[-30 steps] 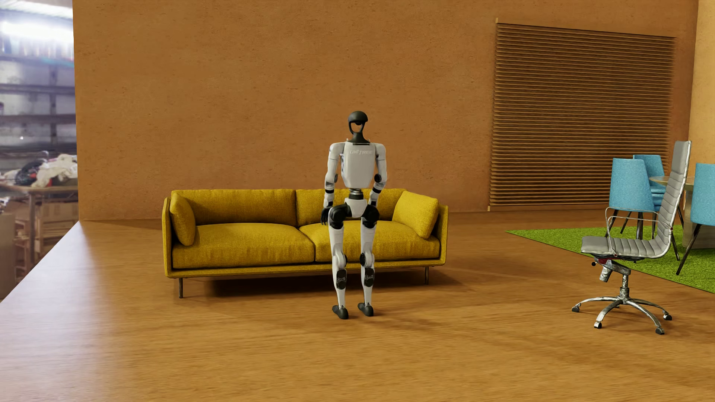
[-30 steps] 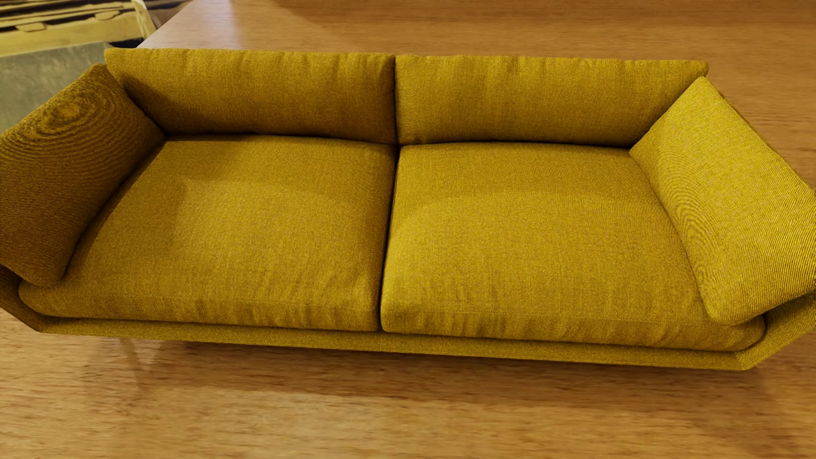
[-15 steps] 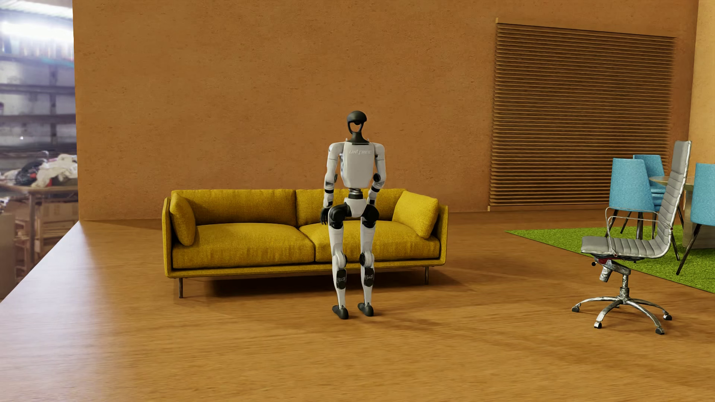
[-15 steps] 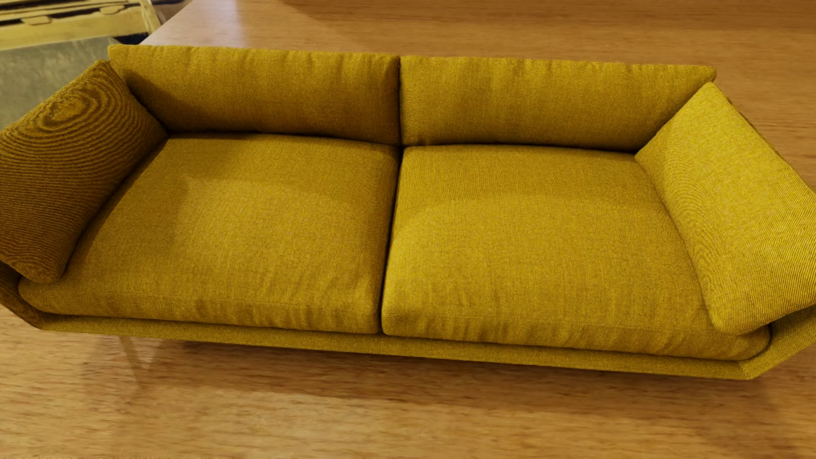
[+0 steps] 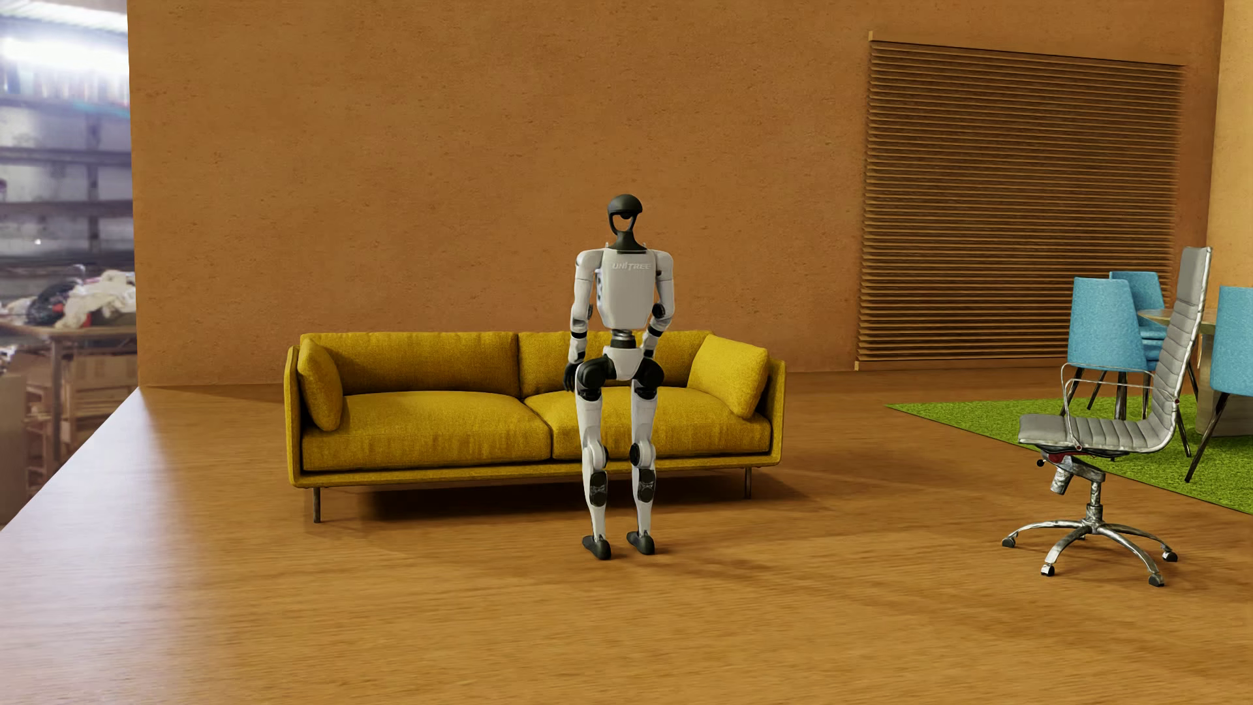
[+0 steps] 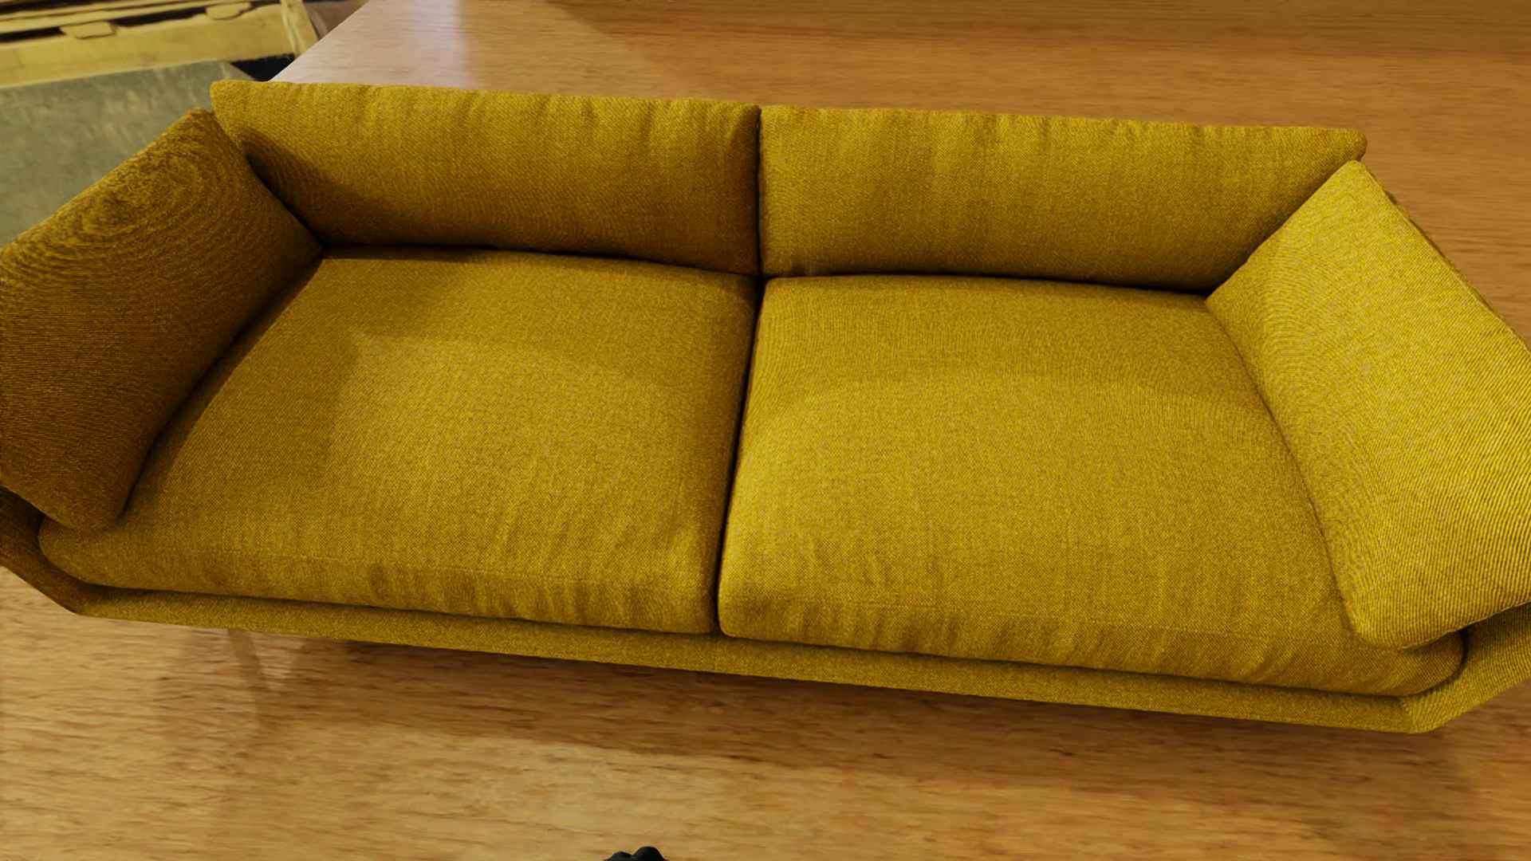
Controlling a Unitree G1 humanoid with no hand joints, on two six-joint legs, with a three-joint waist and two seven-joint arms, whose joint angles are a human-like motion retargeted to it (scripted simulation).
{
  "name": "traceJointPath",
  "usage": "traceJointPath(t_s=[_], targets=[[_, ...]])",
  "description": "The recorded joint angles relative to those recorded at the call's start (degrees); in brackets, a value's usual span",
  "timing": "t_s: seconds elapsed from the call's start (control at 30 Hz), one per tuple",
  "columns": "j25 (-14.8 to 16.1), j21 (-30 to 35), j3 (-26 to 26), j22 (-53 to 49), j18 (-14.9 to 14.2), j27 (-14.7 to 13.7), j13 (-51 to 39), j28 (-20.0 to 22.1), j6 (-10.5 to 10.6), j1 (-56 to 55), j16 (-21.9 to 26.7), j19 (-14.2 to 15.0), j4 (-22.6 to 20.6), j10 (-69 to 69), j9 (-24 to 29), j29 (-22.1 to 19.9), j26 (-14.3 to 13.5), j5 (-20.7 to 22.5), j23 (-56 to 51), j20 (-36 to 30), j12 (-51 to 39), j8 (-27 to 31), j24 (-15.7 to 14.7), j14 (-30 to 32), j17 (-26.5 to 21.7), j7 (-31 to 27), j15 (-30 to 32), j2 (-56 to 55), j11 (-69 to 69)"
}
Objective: Go to the sofa
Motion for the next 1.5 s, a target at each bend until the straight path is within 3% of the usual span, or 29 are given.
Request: traceJointPath(t_s=[0.53, 1.5], targets=[[-0.52, -0.72, -0.04, 0.84, 0.25, -0.84, 0.60, -0.63, -0.11, 1.03, 0.13, -0.20, -0.09, 1.05, 0.79, -0.61, 0.00, -0.05, 1.02, -0.23, 1.52, -0.41, 1.67, -0.92, -0.33, -0.29, -0.47, 1.48, 0.26], [0.59, 0.61, -0.16, 0.80, 0.68, -0.31, 1.91, -0.49, -0.05, 0.95, 2.51, 0.41, -0.37, 1.14, 1.54, -1.24, -0.70, -0.36, -0.28, -4.55, 1.19, 0.45, -0.44, -1.04, -0.61, 0.63, -0.69, 0.56, 1.64]])
